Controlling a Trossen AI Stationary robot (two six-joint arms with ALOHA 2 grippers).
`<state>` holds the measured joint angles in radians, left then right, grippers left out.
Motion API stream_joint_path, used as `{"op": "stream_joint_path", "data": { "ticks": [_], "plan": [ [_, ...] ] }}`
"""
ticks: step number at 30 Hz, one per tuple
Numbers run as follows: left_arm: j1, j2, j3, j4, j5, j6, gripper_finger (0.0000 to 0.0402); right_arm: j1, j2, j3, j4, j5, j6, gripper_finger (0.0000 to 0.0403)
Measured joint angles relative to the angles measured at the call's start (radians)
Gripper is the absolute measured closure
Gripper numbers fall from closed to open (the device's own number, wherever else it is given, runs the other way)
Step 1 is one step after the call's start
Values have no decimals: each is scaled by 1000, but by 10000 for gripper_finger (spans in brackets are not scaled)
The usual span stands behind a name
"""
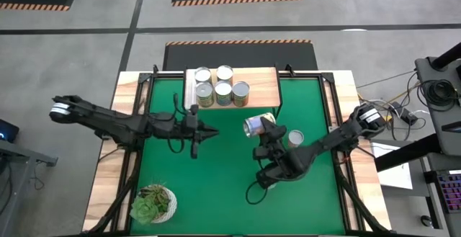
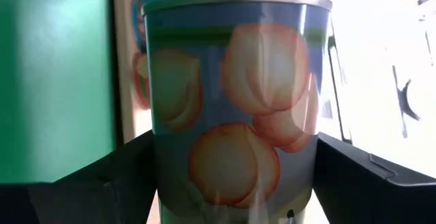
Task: Pick and place cans onto a shelf
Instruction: Put the canned peaches on the shelf
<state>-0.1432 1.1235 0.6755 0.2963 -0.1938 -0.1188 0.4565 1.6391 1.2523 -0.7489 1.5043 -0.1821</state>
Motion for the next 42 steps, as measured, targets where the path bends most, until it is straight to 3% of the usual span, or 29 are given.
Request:
{"op": "stream_joint_path", "data": {
  "ticks": [5,8,15,19,24,30,42],
  "plan": [
    [-12,95,51,10,0,0,322,16,6,26,4,-104,-19,97],
    [-29,165,92,7,0,0,259,18,20,30,9,-152,-55,97],
    [-50,312,209,-73,-11,21,78,19,67,37,20,-152,-164,97],
    [-50,375,278,-170,-61,11,12,19,75,37,24,-152,-179,96],
    [-49,408,326,-254,-153,5,28,19,74,37,29,-151,-178,96],
    [-55,392,325,-283,-146,-13,49,19,74,37,30,-151,-183,96],
    [-70,383,323,-354,-110,-89,51,28,75,37,30,-151,-209,97]
  ]
}}
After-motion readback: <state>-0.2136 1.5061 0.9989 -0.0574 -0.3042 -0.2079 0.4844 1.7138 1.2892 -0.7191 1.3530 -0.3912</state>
